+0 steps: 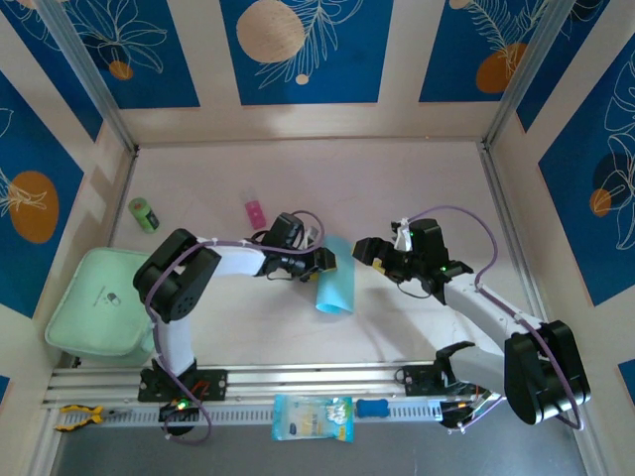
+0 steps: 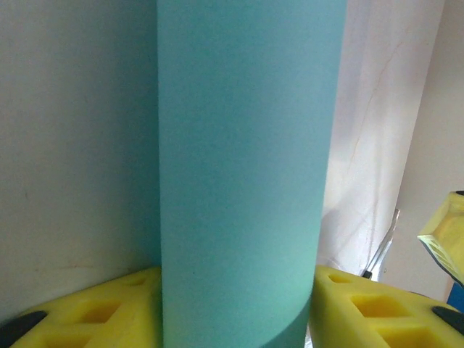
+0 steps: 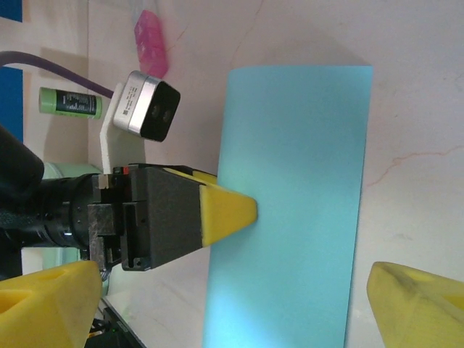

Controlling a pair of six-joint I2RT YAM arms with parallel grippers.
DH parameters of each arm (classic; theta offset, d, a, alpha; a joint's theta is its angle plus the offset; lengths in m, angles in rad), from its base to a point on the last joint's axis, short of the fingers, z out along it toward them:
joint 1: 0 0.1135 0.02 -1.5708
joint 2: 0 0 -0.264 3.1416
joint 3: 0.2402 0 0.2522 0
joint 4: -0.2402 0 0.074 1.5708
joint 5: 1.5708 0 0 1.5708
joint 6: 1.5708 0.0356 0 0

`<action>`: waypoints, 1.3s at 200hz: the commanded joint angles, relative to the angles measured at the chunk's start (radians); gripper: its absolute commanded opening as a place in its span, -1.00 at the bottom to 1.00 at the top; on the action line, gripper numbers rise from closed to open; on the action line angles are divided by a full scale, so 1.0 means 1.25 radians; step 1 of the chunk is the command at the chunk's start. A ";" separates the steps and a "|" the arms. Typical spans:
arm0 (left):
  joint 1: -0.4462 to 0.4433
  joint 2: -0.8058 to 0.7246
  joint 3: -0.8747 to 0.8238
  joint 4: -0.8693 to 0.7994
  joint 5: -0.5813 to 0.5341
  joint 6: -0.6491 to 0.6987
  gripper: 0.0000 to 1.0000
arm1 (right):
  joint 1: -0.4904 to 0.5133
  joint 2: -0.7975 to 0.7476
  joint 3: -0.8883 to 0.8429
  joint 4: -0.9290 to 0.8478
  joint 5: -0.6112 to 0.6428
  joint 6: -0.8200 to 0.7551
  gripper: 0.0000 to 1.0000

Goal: Fold a paper plane with a square sheet of paper (pick it up from the middle)
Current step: First fold the square sheet of paper in half at the center of the table.

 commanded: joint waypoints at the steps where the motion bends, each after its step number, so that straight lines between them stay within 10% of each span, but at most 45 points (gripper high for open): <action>1: -0.005 0.031 0.018 -0.059 -0.039 0.034 0.04 | -0.001 -0.026 -0.009 -0.036 0.035 0.011 0.88; 260: -0.012 -0.061 0.060 -0.295 -0.211 0.197 0.28 | 0.016 0.055 0.069 -0.173 0.042 -0.023 0.79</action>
